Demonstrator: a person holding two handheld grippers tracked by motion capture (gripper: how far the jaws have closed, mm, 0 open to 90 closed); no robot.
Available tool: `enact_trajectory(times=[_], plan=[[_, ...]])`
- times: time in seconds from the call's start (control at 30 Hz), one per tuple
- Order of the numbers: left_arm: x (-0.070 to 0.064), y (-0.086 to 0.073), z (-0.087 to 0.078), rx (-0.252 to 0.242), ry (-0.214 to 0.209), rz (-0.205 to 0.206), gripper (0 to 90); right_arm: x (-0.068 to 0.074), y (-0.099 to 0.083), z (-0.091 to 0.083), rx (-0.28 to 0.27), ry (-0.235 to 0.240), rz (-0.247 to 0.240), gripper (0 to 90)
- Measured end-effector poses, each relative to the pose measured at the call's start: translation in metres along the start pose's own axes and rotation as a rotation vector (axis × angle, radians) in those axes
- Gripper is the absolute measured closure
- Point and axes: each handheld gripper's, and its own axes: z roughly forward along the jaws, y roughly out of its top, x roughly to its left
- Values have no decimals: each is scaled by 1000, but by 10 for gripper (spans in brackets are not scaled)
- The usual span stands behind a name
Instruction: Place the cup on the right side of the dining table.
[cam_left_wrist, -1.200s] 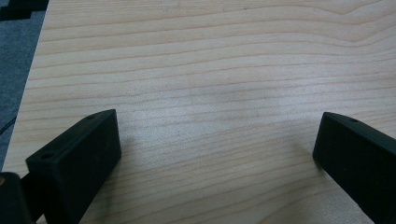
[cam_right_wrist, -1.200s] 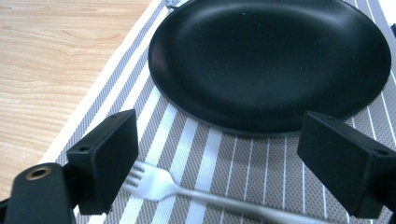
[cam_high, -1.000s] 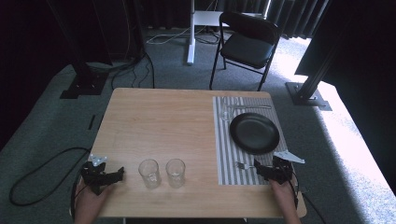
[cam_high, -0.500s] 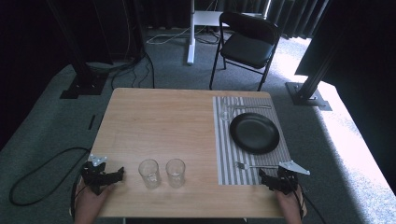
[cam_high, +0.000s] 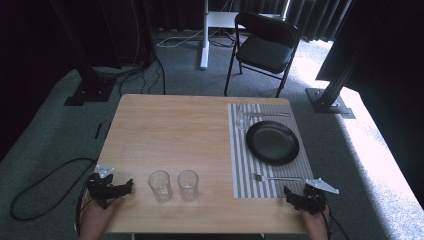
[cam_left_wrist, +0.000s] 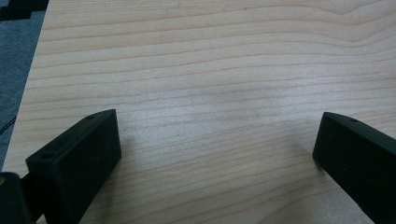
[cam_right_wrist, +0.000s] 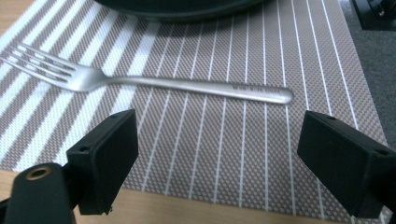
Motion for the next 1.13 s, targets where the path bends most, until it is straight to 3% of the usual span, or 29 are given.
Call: enact_trajectory(times=[0.17, 0.37, 0.6, 0.77, 1.13], plan=[[0, 0, 0, 0, 0, 0, 12, -4, -3, 0, 12, -3, -4, 119], [0, 0, 0, 0, 0, 0, 12, -8, -10, 1, 27, -58, -11, 119], [0, 0, 0, 0, 0, 0, 11, -11, -9, 1, 18, -82, 38, 130], [0, 0, 0, 0, 0, 0, 11, -7, -9, 3, 34, -112, 3, 129], [0, 0, 0, 1, 0, 1, 12, -7, -9, 3, 34, -112, 5, 129]])
